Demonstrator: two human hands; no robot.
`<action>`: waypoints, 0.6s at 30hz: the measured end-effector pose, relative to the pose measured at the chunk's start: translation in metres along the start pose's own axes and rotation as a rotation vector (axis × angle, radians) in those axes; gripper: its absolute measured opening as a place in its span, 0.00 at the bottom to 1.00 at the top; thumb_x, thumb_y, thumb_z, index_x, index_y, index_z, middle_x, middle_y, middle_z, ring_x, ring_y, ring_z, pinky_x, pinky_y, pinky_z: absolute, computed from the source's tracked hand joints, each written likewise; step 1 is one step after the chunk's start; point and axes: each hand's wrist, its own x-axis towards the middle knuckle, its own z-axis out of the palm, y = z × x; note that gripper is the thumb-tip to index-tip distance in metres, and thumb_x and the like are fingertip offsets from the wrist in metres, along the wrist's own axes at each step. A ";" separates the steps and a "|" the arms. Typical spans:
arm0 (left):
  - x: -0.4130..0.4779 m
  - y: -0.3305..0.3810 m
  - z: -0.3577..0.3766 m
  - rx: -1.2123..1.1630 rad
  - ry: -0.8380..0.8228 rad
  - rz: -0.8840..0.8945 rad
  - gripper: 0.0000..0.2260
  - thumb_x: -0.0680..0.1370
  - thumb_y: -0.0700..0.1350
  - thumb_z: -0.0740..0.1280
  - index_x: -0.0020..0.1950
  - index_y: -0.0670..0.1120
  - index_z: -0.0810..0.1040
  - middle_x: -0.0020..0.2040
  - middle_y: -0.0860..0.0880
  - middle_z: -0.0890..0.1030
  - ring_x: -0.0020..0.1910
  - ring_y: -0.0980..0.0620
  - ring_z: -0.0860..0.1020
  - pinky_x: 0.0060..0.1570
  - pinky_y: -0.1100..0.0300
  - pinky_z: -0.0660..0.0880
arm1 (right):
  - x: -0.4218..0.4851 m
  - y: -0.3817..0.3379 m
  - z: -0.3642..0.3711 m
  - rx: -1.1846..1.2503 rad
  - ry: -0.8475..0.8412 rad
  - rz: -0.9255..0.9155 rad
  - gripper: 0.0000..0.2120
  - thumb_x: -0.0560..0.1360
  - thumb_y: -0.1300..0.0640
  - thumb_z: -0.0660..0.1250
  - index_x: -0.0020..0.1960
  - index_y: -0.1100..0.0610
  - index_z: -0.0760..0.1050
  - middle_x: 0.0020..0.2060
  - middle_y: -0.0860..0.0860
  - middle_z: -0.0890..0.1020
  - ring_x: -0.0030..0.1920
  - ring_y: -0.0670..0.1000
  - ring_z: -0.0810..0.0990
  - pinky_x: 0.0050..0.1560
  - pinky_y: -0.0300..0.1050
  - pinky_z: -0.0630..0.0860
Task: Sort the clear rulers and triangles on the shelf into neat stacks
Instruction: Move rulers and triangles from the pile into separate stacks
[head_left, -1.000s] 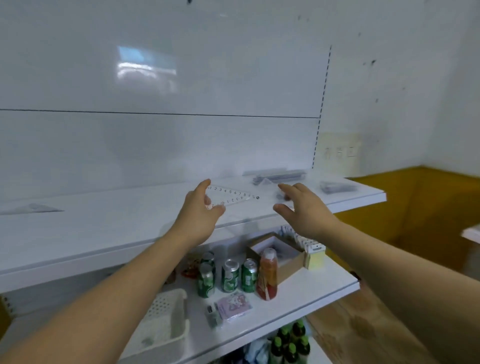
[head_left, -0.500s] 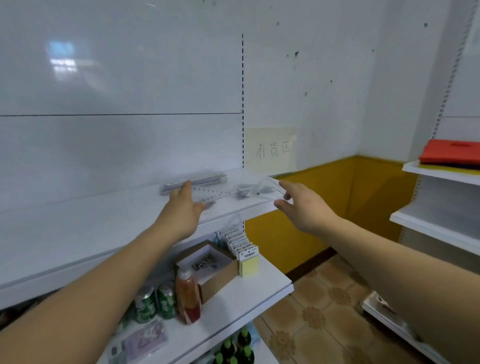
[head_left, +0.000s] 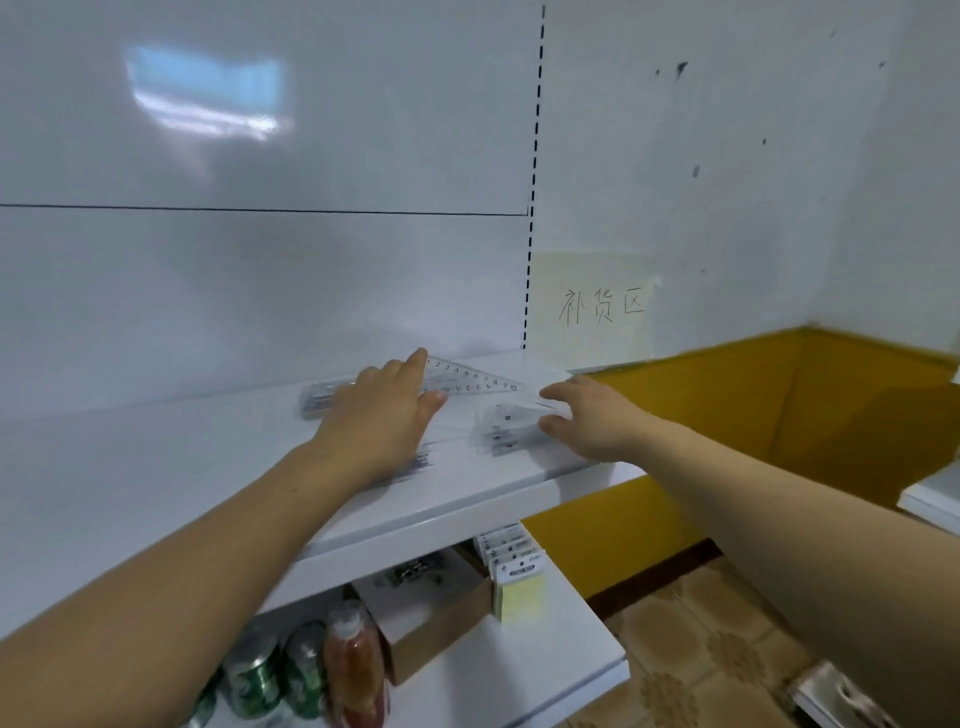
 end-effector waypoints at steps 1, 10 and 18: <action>0.004 0.003 0.002 0.023 -0.021 0.002 0.25 0.82 0.56 0.48 0.77 0.48 0.51 0.71 0.46 0.67 0.66 0.43 0.67 0.60 0.48 0.67 | 0.007 0.002 0.001 0.011 -0.031 -0.011 0.25 0.79 0.45 0.58 0.74 0.51 0.62 0.72 0.51 0.64 0.71 0.53 0.64 0.69 0.47 0.61; 0.030 0.053 0.028 0.012 -0.093 -0.037 0.23 0.82 0.55 0.52 0.76 0.51 0.54 0.73 0.47 0.67 0.69 0.44 0.67 0.63 0.50 0.67 | 0.032 0.048 0.001 0.096 -0.194 -0.108 0.39 0.72 0.37 0.66 0.76 0.50 0.55 0.74 0.49 0.62 0.72 0.52 0.63 0.70 0.48 0.61; 0.045 0.087 0.053 -0.068 -0.277 -0.185 0.20 0.82 0.53 0.53 0.73 0.49 0.62 0.71 0.45 0.68 0.66 0.44 0.70 0.63 0.51 0.68 | 0.027 0.103 0.004 0.052 -0.195 -0.150 0.37 0.72 0.32 0.61 0.73 0.54 0.62 0.71 0.51 0.66 0.68 0.53 0.66 0.67 0.49 0.64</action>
